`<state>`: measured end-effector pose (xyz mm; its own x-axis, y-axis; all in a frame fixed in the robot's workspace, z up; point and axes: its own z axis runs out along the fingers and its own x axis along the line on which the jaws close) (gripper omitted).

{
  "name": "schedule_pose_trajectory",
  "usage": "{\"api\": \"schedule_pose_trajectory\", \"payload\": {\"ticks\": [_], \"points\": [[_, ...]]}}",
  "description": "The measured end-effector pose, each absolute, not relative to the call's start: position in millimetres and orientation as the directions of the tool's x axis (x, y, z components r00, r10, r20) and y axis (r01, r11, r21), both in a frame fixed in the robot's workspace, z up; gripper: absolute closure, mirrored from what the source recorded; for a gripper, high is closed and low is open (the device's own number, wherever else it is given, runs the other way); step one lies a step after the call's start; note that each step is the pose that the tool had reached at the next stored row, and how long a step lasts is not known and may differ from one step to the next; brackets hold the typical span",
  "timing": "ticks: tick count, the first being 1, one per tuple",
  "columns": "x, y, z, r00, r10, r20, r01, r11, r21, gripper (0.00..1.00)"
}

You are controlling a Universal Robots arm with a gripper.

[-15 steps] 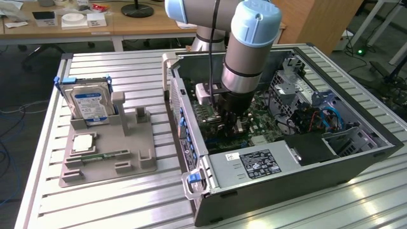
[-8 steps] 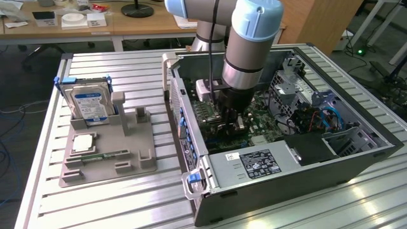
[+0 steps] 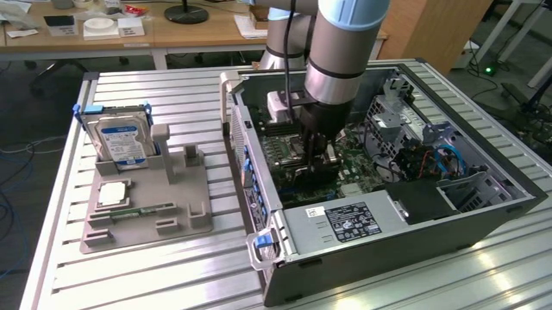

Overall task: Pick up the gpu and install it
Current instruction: 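Insert the gpu into the slot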

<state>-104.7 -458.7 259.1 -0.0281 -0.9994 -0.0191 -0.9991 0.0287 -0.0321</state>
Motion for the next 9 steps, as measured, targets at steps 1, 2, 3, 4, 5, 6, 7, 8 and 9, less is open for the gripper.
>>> {"api": "schedule_pose_trajectory", "payload": {"ticks": [1, 2, 3, 4, 5, 6, 7, 8, 9], "points": [[-105, -459, 263, -0.028, -0.999, -0.019, -0.999, 0.029, -0.033, 0.65], [-105, -459, 267, -0.028, -0.999, -0.019, -0.999, 0.029, -0.034, 0.65], [-105, -459, 271, -0.028, -0.999, -0.019, -0.999, 0.029, -0.035, 0.65], [-105, -459, 274, -0.028, -0.999, -0.019, -0.999, 0.029, -0.037, 0.65], [-105, -459, 277, -0.028, -0.999, -0.019, -0.999, 0.029, -0.038, 0.65], [-105, -459, 277, -0.028, -0.999, -0.021, -0.999, 0.029, -0.039, 0.65], [-105, -459, 277, -0.028, -0.999, -0.021, -0.999, 0.029, -0.039, 0.66], [-105, -459, 277, -0.028, -0.999, -0.021, -0.999, 0.029, -0.039, 0.66], [-105, -459, 277, -0.028, -0.999, -0.021, -0.999, 0.029, -0.039, 0.73]]}}
